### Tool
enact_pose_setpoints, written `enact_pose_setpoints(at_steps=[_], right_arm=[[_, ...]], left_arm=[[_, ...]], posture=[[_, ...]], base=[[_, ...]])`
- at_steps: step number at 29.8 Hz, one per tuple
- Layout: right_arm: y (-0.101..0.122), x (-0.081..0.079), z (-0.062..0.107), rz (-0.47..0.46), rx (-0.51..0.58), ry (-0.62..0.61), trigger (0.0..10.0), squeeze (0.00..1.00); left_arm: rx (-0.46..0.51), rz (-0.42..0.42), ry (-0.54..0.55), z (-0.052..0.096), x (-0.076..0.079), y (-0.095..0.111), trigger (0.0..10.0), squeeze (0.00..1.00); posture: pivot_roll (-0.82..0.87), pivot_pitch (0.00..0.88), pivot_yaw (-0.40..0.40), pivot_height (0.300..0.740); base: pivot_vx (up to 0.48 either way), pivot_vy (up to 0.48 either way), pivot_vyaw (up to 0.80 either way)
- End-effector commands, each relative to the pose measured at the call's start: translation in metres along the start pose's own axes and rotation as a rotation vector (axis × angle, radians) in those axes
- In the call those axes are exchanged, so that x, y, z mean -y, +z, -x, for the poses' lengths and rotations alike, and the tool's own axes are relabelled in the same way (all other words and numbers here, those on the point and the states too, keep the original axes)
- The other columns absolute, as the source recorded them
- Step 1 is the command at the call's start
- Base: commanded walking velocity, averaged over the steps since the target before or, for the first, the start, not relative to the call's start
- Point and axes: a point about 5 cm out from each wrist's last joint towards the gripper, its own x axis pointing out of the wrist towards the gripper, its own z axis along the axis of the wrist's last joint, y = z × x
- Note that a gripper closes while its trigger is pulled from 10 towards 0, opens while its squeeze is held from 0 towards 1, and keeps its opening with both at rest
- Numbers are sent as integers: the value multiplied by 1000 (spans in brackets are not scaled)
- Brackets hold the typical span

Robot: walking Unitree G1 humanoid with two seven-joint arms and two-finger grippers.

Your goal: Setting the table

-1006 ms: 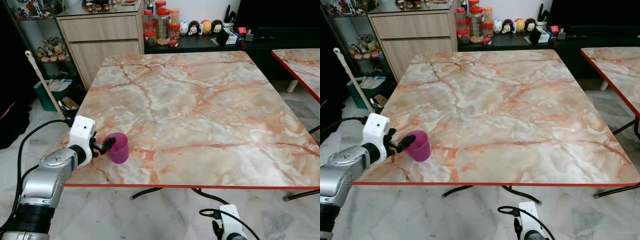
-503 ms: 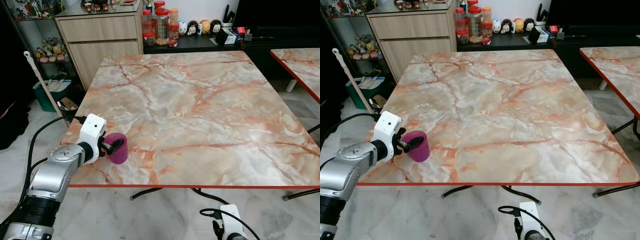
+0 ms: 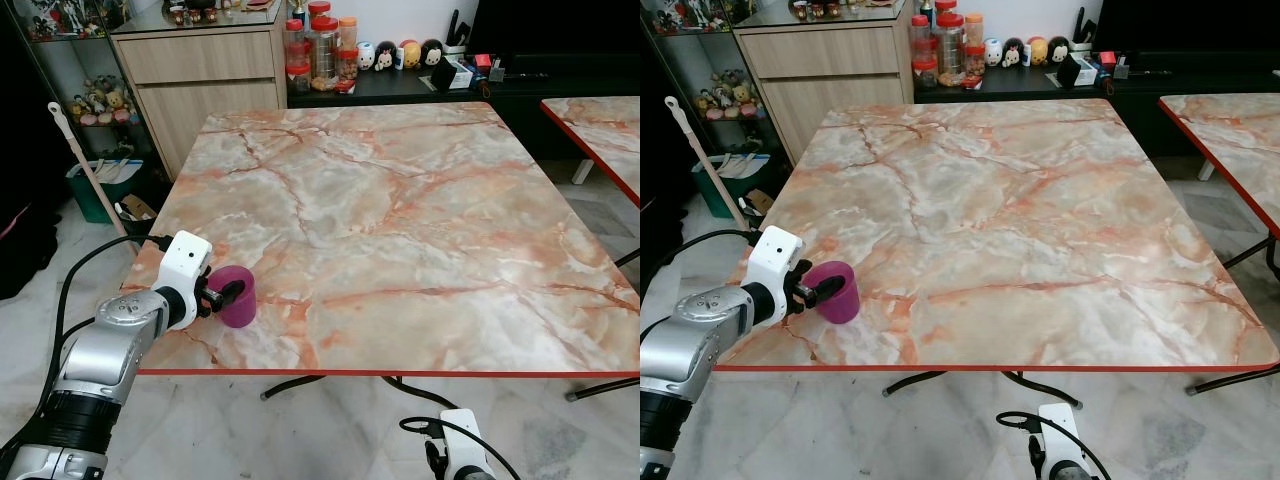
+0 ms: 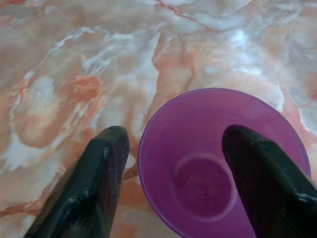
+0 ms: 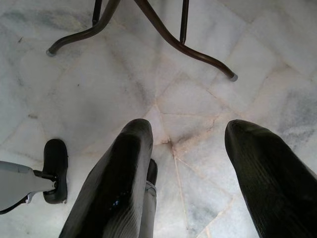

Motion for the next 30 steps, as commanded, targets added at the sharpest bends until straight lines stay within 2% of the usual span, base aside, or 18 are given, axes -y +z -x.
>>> enact_pose_setpoints(at_steps=[1, 28, 30], right_arm=[[1, 1, 0, -13, -1, -9, 10000, 0], [0, 1, 0, -24, -3, -10, 10000, 0], [0, 1, 0, -25, -3, -10, 10000, 0]], left_arm=[[-31, -9, 18, -1, -3, -2, 0, 0], [-19, 10, 20, 0, -3, -1, 0, 0], [1, 36, 39, 0, -4, 0, 0, 0]], posture=[[12, 0, 34, 732], [13, 0, 36, 732], [14, 0, 36, 732]], base=[[0, 0, 0], [0, 0, 0], [0, 0, 0]])
